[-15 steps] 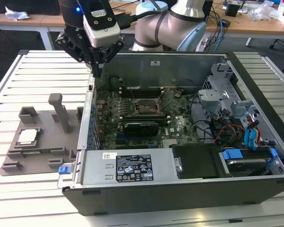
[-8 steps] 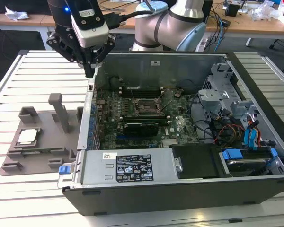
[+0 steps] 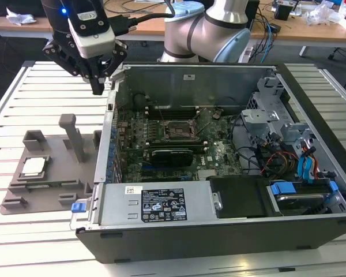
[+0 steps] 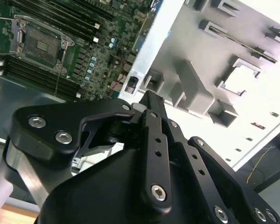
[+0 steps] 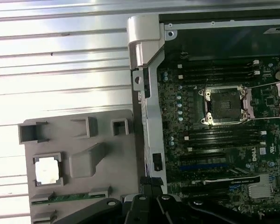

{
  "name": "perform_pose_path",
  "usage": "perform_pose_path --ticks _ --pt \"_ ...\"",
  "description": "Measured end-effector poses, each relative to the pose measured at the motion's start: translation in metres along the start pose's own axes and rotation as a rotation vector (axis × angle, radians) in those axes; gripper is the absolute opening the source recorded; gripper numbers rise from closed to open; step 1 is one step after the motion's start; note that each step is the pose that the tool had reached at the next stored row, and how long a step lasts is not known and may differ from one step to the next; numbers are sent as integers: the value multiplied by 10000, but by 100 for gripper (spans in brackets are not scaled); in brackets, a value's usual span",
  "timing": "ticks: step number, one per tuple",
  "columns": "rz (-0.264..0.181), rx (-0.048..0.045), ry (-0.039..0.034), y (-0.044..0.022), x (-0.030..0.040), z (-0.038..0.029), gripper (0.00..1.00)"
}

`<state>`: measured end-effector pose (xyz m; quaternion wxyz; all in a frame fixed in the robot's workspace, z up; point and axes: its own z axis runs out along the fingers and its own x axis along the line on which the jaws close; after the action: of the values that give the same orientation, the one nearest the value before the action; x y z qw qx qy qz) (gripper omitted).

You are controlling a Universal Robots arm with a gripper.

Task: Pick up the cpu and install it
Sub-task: 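Reach for the cpu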

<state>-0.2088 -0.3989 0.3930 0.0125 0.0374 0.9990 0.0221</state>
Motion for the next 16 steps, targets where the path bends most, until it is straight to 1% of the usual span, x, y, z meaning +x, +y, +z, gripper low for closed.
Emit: perform_pose_path --ticks 1,3,5,13,14,16 --pt "1 0 0 -2 36 -1 11" --pt "1 0 0 -5 70 -1 11" --pt "0 0 1 -11 152 -3 11" --pt "1 0 0 -21 291 -6 11" --pt "1 0 0 -24 324 -7 11" --pt "1 0 1 -31 423 -9 11"
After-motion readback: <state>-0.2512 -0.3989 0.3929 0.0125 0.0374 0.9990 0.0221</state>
